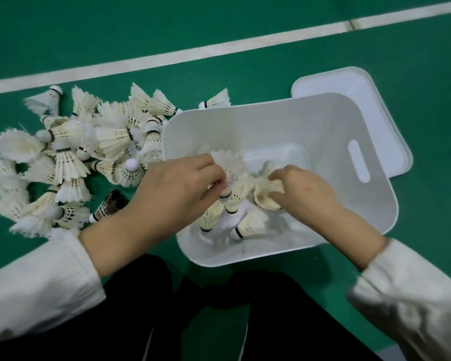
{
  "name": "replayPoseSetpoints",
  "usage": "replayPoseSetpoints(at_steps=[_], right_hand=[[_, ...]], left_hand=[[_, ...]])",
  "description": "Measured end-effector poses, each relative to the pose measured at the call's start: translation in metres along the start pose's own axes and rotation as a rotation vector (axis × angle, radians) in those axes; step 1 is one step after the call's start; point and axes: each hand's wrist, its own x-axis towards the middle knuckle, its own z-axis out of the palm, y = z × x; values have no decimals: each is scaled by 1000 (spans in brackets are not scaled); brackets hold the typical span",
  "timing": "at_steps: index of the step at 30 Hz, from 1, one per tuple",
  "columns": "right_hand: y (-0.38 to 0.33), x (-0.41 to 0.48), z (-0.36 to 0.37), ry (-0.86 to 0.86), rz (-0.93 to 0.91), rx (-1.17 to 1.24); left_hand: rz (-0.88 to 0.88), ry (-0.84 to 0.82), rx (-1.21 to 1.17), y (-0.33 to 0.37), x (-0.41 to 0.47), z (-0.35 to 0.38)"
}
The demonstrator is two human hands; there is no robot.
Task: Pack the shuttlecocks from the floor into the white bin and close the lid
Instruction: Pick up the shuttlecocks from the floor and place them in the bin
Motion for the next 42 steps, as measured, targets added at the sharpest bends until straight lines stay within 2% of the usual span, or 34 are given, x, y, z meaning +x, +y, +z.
replayPoseSetpoints(at_steps=[2, 3, 4, 6, 8, 11, 16, 18, 21, 26, 32, 38, 42], right_hand=[[-7, -11, -24, 253, -57, 86], [-12, -16, -33, 335, -141, 165], [-18, -20, -40, 345, -236, 247], [-30, -22, -43, 201, -400, 355], [-38, -20, -31, 55, -446, 360], [-41, -14, -16, 74, -380, 345], [-11, -1, -42, 337, -132, 414], [5, 13, -45, 338, -37, 342], [8, 39, -31, 250, 23, 256], [-4, 64, 8, 45, 10, 160], [-9, 66, 27, -46, 6, 226], [-6, 61, 20, -32, -12, 180], [-12, 38, -6, 184, -71, 249]], left_hand=[[19, 10, -5, 1, 1, 0], [27, 9, -13, 1, 2, 0], [31, 5, -24, 2, 2, 1], [28, 1, -46, 2, 2, 3], [27, -4, -52, 3, 0, 4], [21, -9, -95, 4, -2, 4], [-101, -14, -302, 5, -2, -7], [-127, 0, -326, 1, -1, -10], [-88, 16, -290, -7, -1, -7], [-10, 10, -237, -10, -5, 3], [16, 19, -180, -13, -5, 4], [7, 12, -219, -12, -8, 9], [13, 12, -216, -14, -10, 9]])
